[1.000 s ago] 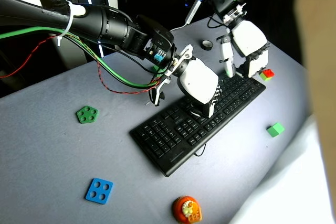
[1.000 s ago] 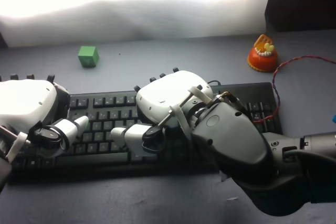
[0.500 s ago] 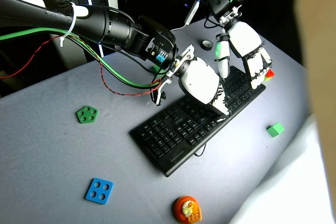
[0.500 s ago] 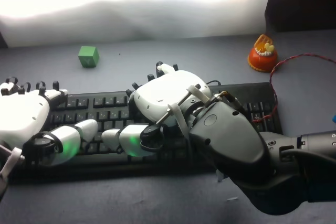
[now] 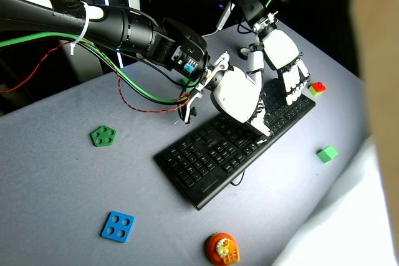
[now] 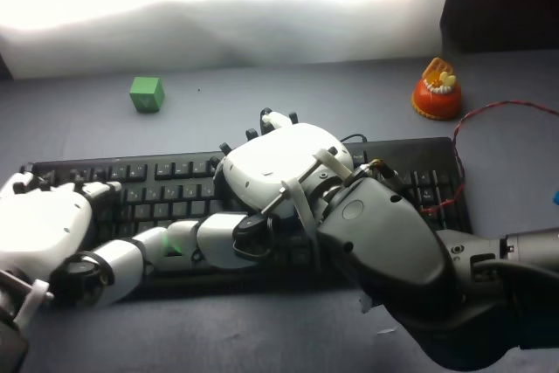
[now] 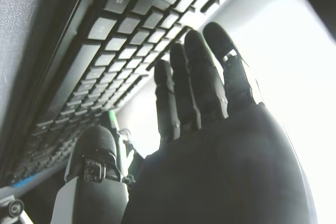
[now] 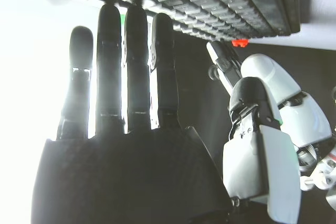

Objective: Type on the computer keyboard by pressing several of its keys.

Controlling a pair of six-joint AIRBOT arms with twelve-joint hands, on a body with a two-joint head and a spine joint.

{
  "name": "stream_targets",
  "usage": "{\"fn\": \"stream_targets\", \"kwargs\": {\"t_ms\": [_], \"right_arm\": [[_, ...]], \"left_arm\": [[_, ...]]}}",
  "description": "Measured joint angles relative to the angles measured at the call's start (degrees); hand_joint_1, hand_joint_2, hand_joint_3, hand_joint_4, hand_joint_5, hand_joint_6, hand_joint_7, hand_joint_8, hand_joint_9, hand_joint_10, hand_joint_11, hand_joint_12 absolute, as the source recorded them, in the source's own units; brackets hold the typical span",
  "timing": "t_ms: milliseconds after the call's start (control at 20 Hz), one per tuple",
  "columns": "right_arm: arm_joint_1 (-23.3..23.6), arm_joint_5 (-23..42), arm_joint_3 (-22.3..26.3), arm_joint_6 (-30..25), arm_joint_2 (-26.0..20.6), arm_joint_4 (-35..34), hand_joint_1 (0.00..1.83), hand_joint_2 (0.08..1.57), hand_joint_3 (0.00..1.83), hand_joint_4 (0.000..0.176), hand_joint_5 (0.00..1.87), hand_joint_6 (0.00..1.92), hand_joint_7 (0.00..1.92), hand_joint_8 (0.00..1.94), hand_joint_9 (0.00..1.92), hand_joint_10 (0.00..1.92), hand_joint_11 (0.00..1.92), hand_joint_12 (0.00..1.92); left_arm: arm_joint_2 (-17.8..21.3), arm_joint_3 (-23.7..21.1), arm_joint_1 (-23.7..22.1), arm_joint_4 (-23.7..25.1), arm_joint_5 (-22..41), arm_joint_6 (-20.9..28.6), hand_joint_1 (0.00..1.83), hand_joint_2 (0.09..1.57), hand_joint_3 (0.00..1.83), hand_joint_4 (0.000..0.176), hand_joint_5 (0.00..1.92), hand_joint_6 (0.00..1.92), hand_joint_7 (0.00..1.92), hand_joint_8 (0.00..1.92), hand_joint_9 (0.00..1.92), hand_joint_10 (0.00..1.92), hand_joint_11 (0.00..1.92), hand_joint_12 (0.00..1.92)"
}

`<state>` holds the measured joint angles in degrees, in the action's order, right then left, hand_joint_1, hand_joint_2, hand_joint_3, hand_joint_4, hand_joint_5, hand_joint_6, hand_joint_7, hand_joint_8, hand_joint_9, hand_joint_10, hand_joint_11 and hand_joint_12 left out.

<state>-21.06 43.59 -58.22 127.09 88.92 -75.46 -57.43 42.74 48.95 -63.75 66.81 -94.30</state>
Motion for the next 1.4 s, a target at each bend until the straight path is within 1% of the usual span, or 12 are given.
{"fn": "stream_targets", "kwargs": {"t_ms": [100,250,500,600,800,850,950,1050,1150,1200,1250,1400], "right_arm": [[0.0,0.4,0.4,0.2,-0.1,-0.1,0.0,1.15,0.01,0.0,0.74,0.11,0.74,0.01,0.54,0.18,0.0,1.47],[0.0,0.7,0.4,-0.1,-0.1,-0.2,0.0,1.15,0.0,0.0,0.87,0.09,0.75,0.0,0.53,0.15,0.0,1.49],[0.0,0.7,0.5,-1.3,-0.3,-0.2,0.0,1.15,0.0,0.0,0.79,0.04,0.72,0.0,0.55,0.16,0.0,1.52],[-0.3,0.6,0.6,-1.4,-0.3,-0.3,0.0,1.15,0.0,0.0,0.77,0.03,0.71,0.0,0.56,0.16,0.0,1.53],[-0.4,0.6,0.7,-1.5,-0.4,-0.8,0.0,1.15,0.0,0.0,0.98,0.11,0.77,0.02,0.57,0.17,0.0,1.55],[-0.4,0.7,0.6,-1.5,-0.4,-0.7,0.0,1.14,0.0,0.0,1.04,0.1,0.89,0.03,0.59,0.18,0.0,1.52],[-0.3,0.8,0.6,-1.7,-0.5,-0.2,0.0,1.15,0.0,0.0,1.07,0.05,1.17,0.05,0.82,0.32,0.0,1.45],[-0.3,1.1,0.7,-1.8,-0.5,0.2,0.03,1.16,0.0,0.0,0.92,0.0,1.29,0.05,1.12,0.5,0.0,1.48],[-0.2,1.2,0.7,-1.7,-0.5,0.0,0.02,1.17,0.0,0.0,0.8,0.0,1.17,0.01,1.0,0.74,0.3,1.66],[-0.2,1.1,0.8,-1.8,-0.6,-0.3,0.01,1.16,0.0,0.0,0.85,0.02,1.07,0.0,0.87,0.8,0.42,1.65],[-0.2,1.2,0.9,-1.8,-0.6,-0.4,0.0,1.16,0.0,0.0,0.99,0.08,1.01,0.0,0.75,0.79,0.34,1.67],[-0.2,1.2,1.0,-1.7,-0.6,-0.4,0.02,1.16,0.0,0.0,1.19,0.16,0.89,0.0,0.55,0.71,0.15,1.65]], "left_arm": [[-0.5,0.1,0.0,-0.4,0.3,0.1,0.0,1.27,0.0,0.033,0.41,0.01,0.43,0.01,0.4,0.01,0.0,0.92],[-0.8,0.4,0.0,-0.3,0.7,0.3,0.0,1.28,0.01,0.02,0.49,0.03,0.42,0.0,0.39,0.0,0.0,0.9],[-1.0,0.4,0.0,-0.3,1.0,0.3,0.0,1.29,0.0,0.005,0.52,0.02,0.41,0.0,0.38,0.0,0.0,0.93],[-1.0,0.4,0.0,-0.3,1.1,0.5,0.0,1.28,0.0,0.013,0.51,0.01,0.42,0.01,0.4,0.01,0.0,0.94],[-1.0,0.4,0.0,-0.2,1.3,0.6,0.04,1.28,0.0,0.0,0.68,0.03,0.46,0.0,0.4,0.0,0.0,0.94],[-1.0,0.6,0.0,0.0,1.5,0.7,0.06,1.27,0.0,0.0,0.74,0.03,0.5,0.01,0.43,0.01,0.0,0.96],[-0.9,0.8,0.0,0.4,2.1,0.8,0.06,1.27,0.0,0.0,0.76,0.01,0.6,0.02,0.49,0.01,0.0,0.95],[-0.9,0.8,0.0,0.4,2.3,0.8,0.06,1.27,0.0,0.0,0.64,0.0,0.81,0.02,0.63,0.03,0.02,1.01],[-0.9,0.8,-0.2,0.7,2.4,0.7,0.06,1.27,0.0,0.012,0.54,0.0,0.78,0.0,0.67,0.03,0.07,1.04],[-0.9,0.8,-0.2,0.7,2.4,0.7,0.05,1.28,0.0,0.005,0.6,0.01,0.67,0.0,0.64,0.01,0.07,1.09],[-0.9,0.8,-0.2,0.7,2.4,0.7,0.05,1.28,0.0,0.0,0.74,0.03,0.63,0.0,0.62,0.0,0.07,1.11],[-0.9,0.8,-0.2,0.7,2.3,0.8,0.01,1.29,0.0,0.0,0.86,0.02,0.6,0.0,0.54,0.0,0.02,1.15]]}}
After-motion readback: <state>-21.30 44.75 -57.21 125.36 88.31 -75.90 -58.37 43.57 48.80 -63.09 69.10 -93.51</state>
